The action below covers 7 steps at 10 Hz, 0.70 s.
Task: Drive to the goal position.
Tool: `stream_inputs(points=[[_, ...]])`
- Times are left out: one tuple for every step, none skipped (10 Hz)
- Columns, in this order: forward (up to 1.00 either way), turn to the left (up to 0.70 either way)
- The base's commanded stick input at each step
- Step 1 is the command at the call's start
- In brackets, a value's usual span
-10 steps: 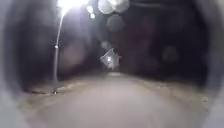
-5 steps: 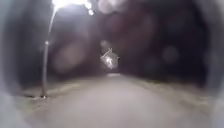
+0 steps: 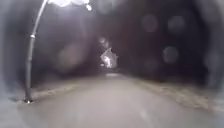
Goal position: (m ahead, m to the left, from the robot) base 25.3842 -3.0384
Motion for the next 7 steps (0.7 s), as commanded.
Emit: stream_inputs(points=[[1.00,0.30],[1.00,0.40],[1.00,0.40],[1.00,0.33],[1.00,0.16],[1.00,0.04],[1.00,0.00]])
